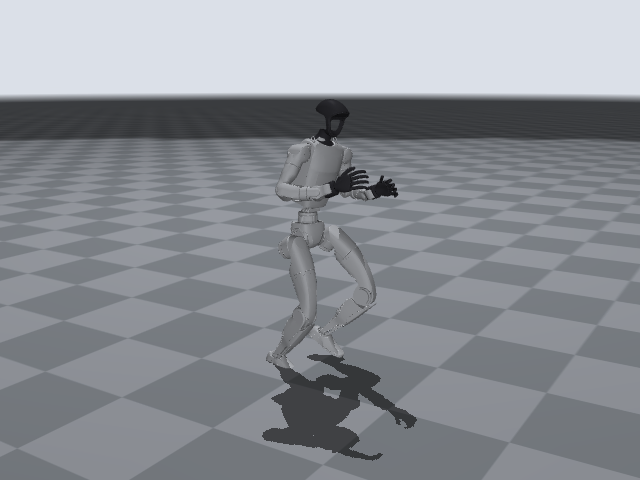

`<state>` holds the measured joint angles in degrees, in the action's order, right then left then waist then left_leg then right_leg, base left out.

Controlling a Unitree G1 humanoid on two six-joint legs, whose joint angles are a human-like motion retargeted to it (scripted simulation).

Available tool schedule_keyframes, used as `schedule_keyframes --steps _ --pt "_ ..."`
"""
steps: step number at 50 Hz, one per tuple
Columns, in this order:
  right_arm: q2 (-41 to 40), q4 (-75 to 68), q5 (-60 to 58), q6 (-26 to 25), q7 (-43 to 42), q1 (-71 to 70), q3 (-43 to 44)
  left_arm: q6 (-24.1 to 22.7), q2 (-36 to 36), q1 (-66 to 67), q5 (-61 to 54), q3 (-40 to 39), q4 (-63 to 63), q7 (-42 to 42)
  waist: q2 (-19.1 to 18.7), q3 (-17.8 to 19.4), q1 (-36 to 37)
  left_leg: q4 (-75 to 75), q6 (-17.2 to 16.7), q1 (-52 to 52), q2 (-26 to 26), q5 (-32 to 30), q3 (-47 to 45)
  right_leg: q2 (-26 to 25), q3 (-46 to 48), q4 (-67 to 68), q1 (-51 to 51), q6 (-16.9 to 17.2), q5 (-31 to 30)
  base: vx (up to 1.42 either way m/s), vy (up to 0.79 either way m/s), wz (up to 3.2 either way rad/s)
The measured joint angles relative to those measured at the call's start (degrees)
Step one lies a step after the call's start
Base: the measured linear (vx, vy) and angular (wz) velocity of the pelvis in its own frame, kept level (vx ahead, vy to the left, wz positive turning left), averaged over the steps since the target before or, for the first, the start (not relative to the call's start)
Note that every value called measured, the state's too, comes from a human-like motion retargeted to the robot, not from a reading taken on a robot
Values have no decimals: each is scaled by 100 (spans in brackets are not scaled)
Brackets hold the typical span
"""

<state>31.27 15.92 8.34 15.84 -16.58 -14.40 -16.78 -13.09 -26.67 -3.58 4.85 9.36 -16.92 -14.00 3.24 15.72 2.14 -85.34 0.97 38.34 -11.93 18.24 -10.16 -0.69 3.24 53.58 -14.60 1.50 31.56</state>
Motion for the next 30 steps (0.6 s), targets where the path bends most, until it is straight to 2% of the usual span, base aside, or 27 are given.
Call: schedule_keyframes --steps 5,10,12,18,23,26,30 --pt "-184 -336 41 -51 195 606 -88 -105 88 -56 -100 -8 -225 -135 19 -125 -110 1452 -214 -600 515 -244 -195 251 50 -56 54 487 -1095 13 8 12" --pt "-166 -429 -185 -13 229 865 -114 -176 132 -198 -138 -42 -507 -412 237 -133 -437 2991 -269 -1299 1327 -507 -329 927 92 807 -126 717 -1443 10 12 12" --pt "-124 -401 -302 1 220 900 -104 -194 92 -262 -57 -71 -609 -528 308 -126 -542 3179 -157 -1447 1566 -312 -313 1163 77 1358 -254 706 -1388 7 12 -5" --pt "-11 -290 -744 -3 118 855 44 -152 -116 -479 420 -200 -688 -748 434 -9 -768 2796 514 -1538 1915 1084 -311 1689 -69 3096 -789 634 -1196 6 10 -17" --pt "-48 -351 -808 -49 206 772 151 -117 -210 -646 555 -226 -554 -711 364 52 -818 2646 681 -1480 1870 1451 -290 1570 -181 3660 -1338 567 -1132 7 4 -16" --pt "-86 -382 -643 -62 355 800 90 -138 -205 -603 390 -186 -458 -566 286 -8 -858 2817 573 -1523 1855 1348 -127 1351 -172 3389 -1456 580 -1086 11 -1 -2" --pt "-117 -282 -376 -64 552 803 -20 -185 -165 -538 89 -58 -332 -318 217 -89 -918 3100 266 -1655 1881 953 203 1031 -175 2453 -1317 612 -1093 11 -4 17"
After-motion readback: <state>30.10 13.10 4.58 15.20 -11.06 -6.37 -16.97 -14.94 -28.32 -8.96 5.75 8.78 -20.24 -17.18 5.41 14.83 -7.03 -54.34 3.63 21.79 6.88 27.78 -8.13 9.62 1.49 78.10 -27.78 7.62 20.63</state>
